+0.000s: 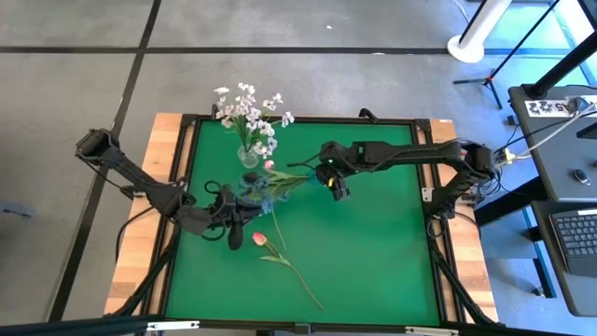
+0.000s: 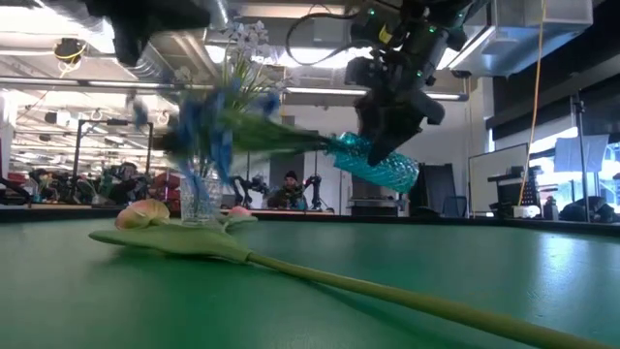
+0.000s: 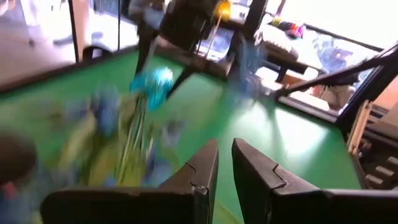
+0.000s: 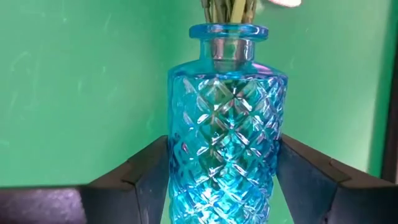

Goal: Sort flowers into vase by color
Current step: Adjust the blue vase, then put the top pink flower into the transparent vase

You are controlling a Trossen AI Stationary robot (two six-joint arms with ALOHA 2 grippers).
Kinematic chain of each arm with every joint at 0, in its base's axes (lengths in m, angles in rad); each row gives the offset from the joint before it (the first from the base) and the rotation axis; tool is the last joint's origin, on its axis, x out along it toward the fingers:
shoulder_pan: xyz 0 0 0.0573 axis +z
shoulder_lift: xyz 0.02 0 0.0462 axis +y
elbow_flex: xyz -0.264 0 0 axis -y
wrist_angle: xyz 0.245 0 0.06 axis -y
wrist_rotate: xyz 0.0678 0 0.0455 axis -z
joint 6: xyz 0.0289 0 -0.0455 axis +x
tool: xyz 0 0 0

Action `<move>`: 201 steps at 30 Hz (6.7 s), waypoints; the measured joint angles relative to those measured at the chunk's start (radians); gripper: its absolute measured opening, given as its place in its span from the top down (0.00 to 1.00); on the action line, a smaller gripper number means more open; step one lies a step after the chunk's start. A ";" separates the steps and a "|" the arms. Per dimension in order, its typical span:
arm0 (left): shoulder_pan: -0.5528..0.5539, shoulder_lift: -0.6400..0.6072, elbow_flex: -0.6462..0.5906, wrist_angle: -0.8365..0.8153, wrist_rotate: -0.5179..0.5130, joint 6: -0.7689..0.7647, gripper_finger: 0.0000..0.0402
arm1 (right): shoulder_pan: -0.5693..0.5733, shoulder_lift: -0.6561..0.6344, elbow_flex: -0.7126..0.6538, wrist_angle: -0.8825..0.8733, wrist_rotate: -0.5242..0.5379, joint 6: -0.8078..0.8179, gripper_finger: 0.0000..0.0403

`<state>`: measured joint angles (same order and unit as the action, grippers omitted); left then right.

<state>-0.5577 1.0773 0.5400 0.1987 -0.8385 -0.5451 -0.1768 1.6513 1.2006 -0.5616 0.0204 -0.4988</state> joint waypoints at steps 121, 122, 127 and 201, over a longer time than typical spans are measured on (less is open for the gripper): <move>-0.175 -0.036 0.247 -0.322 -0.270 0.136 0.89 | -0.013 0.508 -0.491 1.788 0.468 0.529 0.40; -0.175 -0.036 0.247 -0.322 -0.270 0.136 0.89 | -0.013 0.507 -0.496 1.789 0.468 0.529 0.40; -0.172 -0.036 0.247 -0.322 -0.270 0.136 0.89 | -0.013 0.506 -0.505 1.789 0.462 0.545 0.40; 0.081 0.161 0.246 -0.614 0.065 -0.388 0.89 | 0.534 -0.059 -0.401 0.947 0.682 0.836 0.29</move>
<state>-0.4765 1.2378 0.7864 -0.4154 -0.7730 -0.9328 0.3572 1.5920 0.7991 0.3850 0.7023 0.3377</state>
